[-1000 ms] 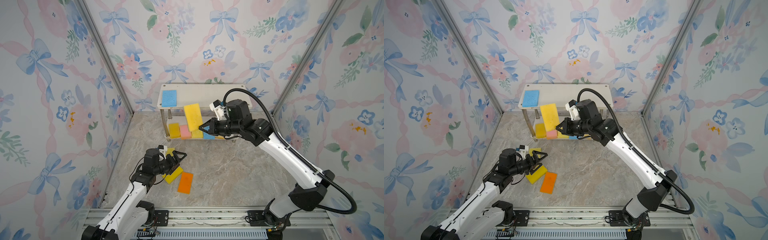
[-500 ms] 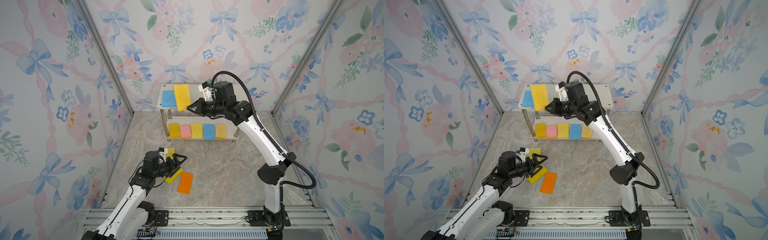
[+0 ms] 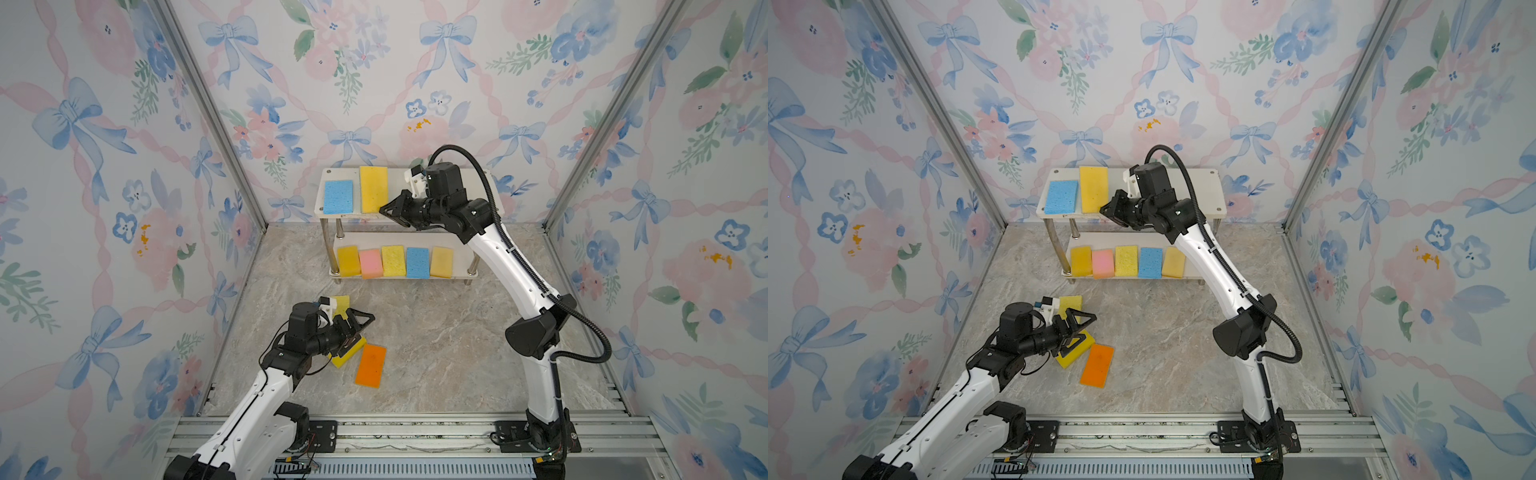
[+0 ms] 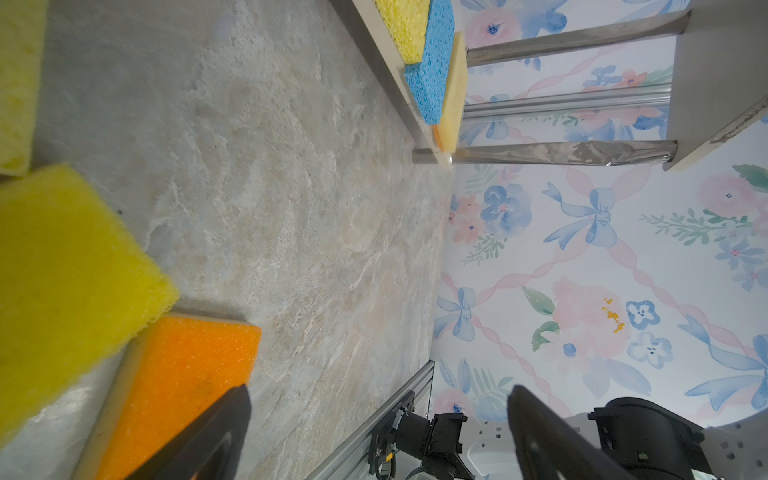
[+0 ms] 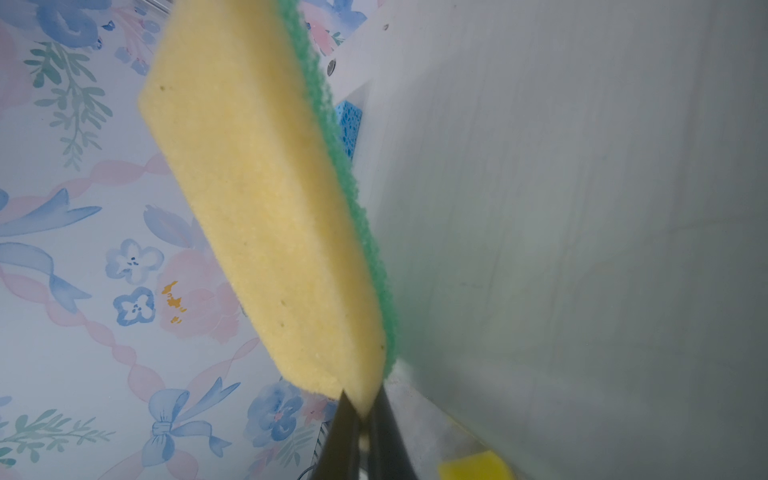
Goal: Place and organize the cleaning sponges onto the shelf
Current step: 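Raise the scrub sponge onto the shelf top with the right gripper while left draws back, then lower the scrub sponge beside the blue sponge and open the right gripper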
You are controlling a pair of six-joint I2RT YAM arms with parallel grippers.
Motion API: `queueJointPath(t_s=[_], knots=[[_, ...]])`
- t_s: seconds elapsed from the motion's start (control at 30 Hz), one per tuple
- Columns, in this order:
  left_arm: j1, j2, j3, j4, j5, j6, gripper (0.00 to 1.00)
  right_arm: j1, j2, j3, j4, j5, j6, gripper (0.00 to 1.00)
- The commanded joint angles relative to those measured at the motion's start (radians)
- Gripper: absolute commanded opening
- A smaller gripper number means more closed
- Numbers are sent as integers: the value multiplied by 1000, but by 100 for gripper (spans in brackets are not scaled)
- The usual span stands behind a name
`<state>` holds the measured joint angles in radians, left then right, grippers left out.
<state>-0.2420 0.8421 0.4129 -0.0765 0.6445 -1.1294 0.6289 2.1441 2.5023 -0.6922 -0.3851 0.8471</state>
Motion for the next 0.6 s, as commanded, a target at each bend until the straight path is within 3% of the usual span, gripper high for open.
queueJointPath(t_s=[0.0,0.3,0.57], knots=[[-3,12,12,-3,10,28,98,-5,39,45,32,-10,30,8],[-2,24,9,-2,7,34,98,-7,69,55,60,-26,52,13],[-8,51,26,-2,1,43,98,-8,56,40,69,-38,43,33]])
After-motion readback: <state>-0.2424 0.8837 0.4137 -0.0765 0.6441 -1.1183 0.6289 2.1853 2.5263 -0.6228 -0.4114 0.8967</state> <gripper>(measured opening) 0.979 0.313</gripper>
